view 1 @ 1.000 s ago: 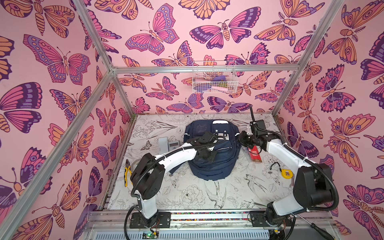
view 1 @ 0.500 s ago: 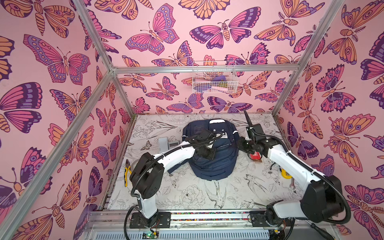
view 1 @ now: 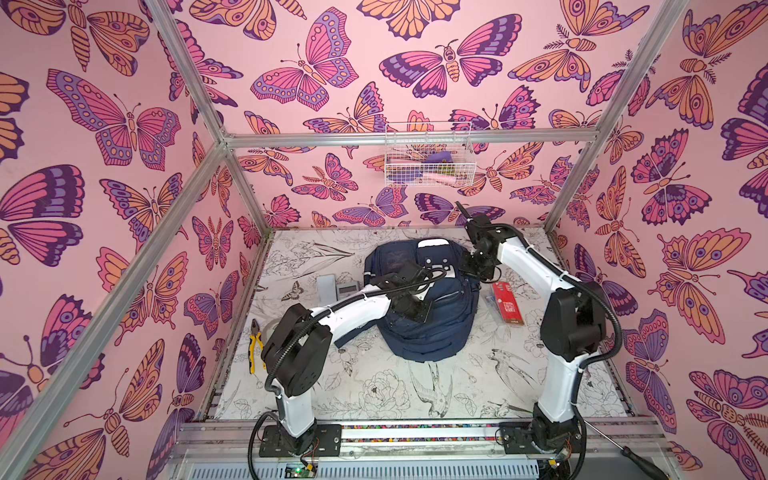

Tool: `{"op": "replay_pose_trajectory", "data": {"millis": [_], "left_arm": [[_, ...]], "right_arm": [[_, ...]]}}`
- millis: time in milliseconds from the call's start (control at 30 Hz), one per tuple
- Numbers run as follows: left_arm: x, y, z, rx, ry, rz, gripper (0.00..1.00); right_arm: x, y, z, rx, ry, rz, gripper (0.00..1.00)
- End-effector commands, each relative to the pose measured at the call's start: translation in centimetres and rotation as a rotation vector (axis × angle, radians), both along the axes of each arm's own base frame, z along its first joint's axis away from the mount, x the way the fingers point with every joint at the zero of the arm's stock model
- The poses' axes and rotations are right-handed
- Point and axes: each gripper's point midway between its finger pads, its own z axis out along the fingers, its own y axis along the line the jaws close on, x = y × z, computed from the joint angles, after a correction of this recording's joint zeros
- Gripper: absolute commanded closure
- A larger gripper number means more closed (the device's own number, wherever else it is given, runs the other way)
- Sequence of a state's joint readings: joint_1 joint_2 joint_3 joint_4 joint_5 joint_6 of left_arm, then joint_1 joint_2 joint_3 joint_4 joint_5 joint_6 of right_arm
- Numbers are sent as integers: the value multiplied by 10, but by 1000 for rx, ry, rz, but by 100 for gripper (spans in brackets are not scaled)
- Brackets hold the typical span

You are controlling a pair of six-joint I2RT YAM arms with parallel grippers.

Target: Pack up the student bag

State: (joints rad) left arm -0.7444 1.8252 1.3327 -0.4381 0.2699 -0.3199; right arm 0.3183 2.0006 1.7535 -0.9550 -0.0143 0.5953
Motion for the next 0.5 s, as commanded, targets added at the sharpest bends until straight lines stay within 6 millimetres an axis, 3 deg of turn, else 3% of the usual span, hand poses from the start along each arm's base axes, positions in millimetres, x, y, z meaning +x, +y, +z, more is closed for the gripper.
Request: {"op": "replay_pose_trajectory", "data": {"millis": [0,267,467], "left_arm": [[-11,9,-26,41,79,-6,100],[-12,9,-30,45,80,-11,100],[-12,9,-34,44,88,-10,100]], "right_arm": [[-7,0,4,-13,56,36,67],[-23,-4,-11,-67,120,58,76],[-27,4,-17,-62,142,110,72]]}}
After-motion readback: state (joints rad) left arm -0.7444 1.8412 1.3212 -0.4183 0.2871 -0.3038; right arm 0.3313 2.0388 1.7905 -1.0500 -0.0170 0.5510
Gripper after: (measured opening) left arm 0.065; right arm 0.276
